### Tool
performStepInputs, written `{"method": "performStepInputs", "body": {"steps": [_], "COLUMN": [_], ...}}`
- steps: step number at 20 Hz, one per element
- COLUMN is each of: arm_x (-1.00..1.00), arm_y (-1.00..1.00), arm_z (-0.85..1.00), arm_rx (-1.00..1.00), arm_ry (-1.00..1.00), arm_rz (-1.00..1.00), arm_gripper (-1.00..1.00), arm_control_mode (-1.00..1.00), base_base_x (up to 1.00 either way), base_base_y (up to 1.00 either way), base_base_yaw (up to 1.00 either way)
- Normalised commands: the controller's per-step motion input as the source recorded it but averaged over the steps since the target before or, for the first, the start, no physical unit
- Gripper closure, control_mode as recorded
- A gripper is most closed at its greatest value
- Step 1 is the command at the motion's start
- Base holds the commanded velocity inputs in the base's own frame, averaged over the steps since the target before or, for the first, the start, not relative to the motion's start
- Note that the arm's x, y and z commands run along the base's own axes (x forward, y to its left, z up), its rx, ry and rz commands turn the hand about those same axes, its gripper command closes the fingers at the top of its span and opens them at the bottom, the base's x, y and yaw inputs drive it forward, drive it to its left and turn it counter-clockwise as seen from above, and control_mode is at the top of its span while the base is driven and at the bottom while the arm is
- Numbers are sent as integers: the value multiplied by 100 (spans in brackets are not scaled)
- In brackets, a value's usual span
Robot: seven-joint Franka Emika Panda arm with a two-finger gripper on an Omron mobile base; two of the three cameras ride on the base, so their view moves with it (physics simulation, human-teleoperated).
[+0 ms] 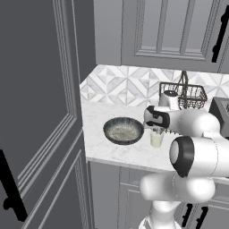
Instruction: Grab a lemon wedge from the fridge and one ice cube from the ice bowl, and put them in the glass of lemonade.
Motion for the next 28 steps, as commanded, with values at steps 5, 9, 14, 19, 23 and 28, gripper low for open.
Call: {"method": "performStepInputs", "body": {"steps": [5, 9, 14, 19, 23, 28], "arm_x": [-1, -1, -21, -51, -66, -39], "arm_y": [0, 0, 0, 0, 0, 2], "arm_z": [0, 9, 77, 52, 12, 13], "arm_rx": [0, 0, 3, 5, 10, 3], "arm_ry": [0, 0, -8, -9, -29, -28], "arm_rz": [0, 0, 0, 0, 0, 0], "arm_gripper": [-100, -100, -100, -100, -100, -100], "arm_control_mode": [-100, -100, -100, -100, -100, -100], "base_base_x": [0, 0, 0, 0, 0, 0], "base_base_y": [0, 0, 0, 0, 0, 0], "base_base_yaw": [0, 0, 0, 0, 0, 0]}}
